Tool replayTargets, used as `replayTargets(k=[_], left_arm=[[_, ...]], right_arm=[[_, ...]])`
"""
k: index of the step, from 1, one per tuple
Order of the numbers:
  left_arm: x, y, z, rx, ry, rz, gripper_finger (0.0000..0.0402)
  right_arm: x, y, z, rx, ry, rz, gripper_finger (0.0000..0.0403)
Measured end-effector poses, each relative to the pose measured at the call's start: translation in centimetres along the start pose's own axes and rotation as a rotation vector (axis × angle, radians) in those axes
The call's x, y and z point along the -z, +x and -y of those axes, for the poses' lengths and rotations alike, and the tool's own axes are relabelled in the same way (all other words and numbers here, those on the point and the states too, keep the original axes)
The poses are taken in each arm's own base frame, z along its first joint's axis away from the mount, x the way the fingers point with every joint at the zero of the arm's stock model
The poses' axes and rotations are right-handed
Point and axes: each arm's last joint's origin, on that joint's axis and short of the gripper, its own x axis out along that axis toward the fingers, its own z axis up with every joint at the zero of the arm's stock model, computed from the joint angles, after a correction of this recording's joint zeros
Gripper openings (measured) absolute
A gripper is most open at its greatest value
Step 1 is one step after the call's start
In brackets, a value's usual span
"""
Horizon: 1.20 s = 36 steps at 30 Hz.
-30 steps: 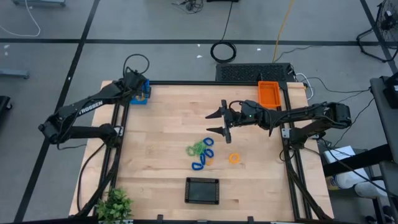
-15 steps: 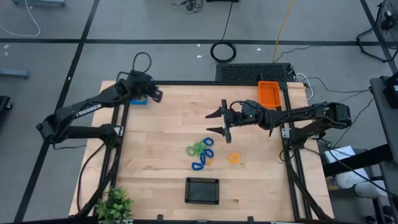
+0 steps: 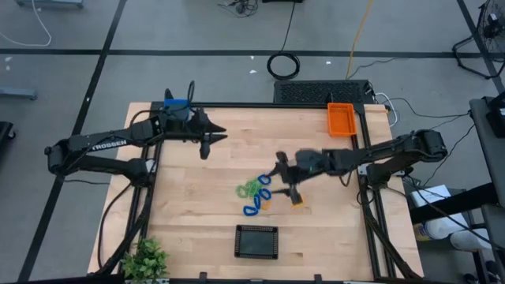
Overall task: Sort spring keychains into baskets
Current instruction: Put the orange spring keychain into the blue basket
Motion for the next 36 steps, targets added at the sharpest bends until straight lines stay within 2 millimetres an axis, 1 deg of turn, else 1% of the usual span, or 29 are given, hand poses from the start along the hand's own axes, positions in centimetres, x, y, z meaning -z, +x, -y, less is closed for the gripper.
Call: replayTargets(k=[2, 6, 9, 11, 17, 21, 25, 31, 36], left_arm=[[-0.1, 0.1, 0.4, 0.017, 0.010, 0.015, 0.0118], [-0.4, 0.1, 0.9, 0.036, 0.023, 0.043, 0.0118], [-0.6, 0.1, 1.0, 0.036, 0.027, 0.059, 0.0117], [-0.7, 0.1, 1.1, 0.037, 0.028, 0.075, 0.0118], [-0.7, 0.1, 1.1, 0.037, 0.027, 0.076, 0.0118], [-0.7, 0.1, 1.1, 0.036, 0.030, 0.076, 0.0118], [-0.7, 0.1, 1.1, 0.036, 0.030, 0.076, 0.0118], [-0.9, 0.1, 1.1, 0.036, 0.057, 0.097, 0.0118], [-1.1, 0.1, 1.1, 0.035, 0.062, 0.108, 0.0118]], right_arm=[[0.8, 0.1, -1.6, 0.025, 0.000, -0.133, 0.0238], [2.8, -0.5, -4.1, 0.059, 0.083, -0.388, 0.0238], [3.8, -1.0, -5.3, 0.062, 0.139, -0.507, 0.0238], [4.1, -1.2, -5.7, 0.059, 0.156, -0.552, 0.0238], [4.7, -1.5, -6.7, 0.033, 0.134, -0.618, 0.0238], [6.1, -1.5, -7.2, -0.001, 0.155, -0.645, 0.0238], [7.2, -1.3, -7.4, -0.027, 0.217, -0.635, 0.0238], [8.9, -0.9, -7.6, -0.033, 0.230, -0.569, 0.0238], [10.1, -1.0, -7.7, -0.056, 0.245, -0.556, 0.0238]])
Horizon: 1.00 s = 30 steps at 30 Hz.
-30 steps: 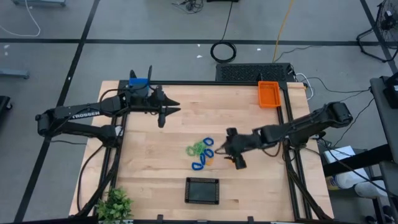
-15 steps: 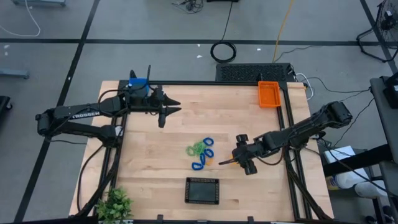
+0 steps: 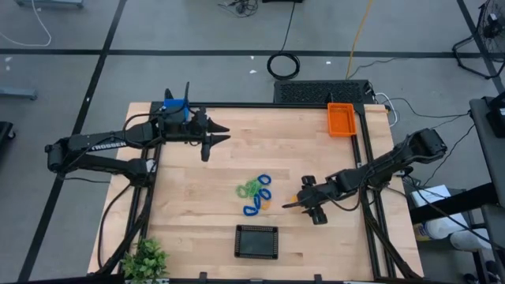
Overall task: Sort spring keychains into baskets
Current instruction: Put the orange spring keychain into the blue basket
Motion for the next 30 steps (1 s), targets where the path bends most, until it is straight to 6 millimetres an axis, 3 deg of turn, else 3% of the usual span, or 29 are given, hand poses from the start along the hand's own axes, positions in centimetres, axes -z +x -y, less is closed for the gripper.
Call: replayTargets(k=[13, 22, 30], left_arm=[[0.0, 0.0, 0.0, 0.000, 0.001, 0.000, 0.0118], [0.0, 0.0, 0.0, 0.000, 0.000, 0.000, 0.0118], [0.0, 0.0, 0.0, 0.000, 0.000, 0.000, 0.0118]], right_arm=[[2.4, 1.3, 0.6, -0.012, 0.006, 0.105, 0.0231], [5.0, 1.9, 1.9, 0.115, -0.011, 0.036, 0.0157], [5.3, 2.0, 2.6, 0.130, -0.057, 0.018, 0.0083]])
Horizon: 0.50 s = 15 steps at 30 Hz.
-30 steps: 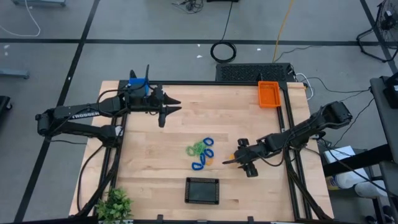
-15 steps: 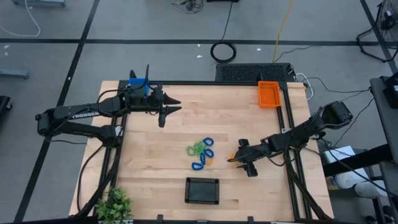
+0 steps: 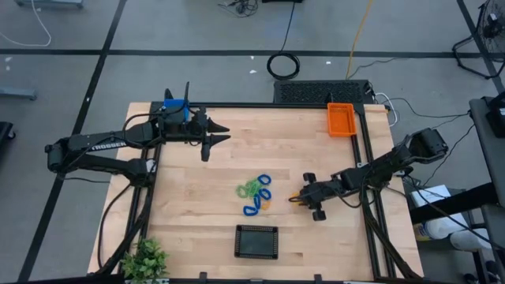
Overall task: Sort spring keychains into baskets
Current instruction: Put the orange spring keychain into the blue basket
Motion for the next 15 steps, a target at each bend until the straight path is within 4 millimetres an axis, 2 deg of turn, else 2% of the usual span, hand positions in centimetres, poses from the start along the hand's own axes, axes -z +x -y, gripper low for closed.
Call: replayTargets(k=[7, 15], left_arm=[[0.0, 0.0, 0.0, 0.000, 0.000, 0.000, 0.0118], [0.0, 0.0, 0.0, 0.000, 0.000, 0.000, 0.0118]], right_arm=[[0.0, 0.0, 0.4, 0.011, 0.002, -0.002, 0.0014], [-1.2, 0.0, 0.5, 0.011, -0.022, 0.124, 0.0014]])
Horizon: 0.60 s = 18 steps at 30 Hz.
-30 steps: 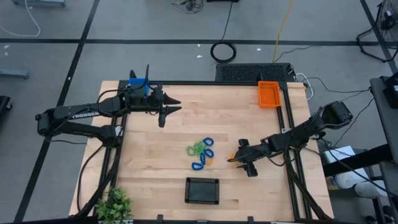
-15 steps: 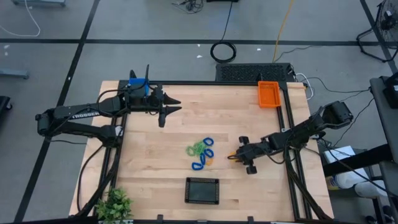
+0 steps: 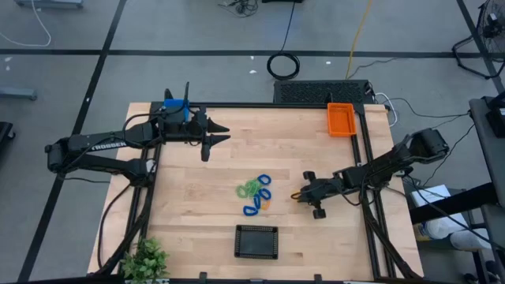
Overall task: Sort spring keychains into baskets
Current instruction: Put the orange spring keychain into the blue basket
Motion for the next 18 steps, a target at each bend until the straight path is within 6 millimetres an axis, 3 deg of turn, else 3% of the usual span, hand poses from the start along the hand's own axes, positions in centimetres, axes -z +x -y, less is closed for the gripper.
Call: replayTargets(k=[18], left_arm=[[0.0, 0.0, 0.0, 0.000, 0.000, 0.000, 0.0118]], right_arm=[[-0.7, 0.1, 1.8, 0.071, 0.069, 0.069, 0.0005]])
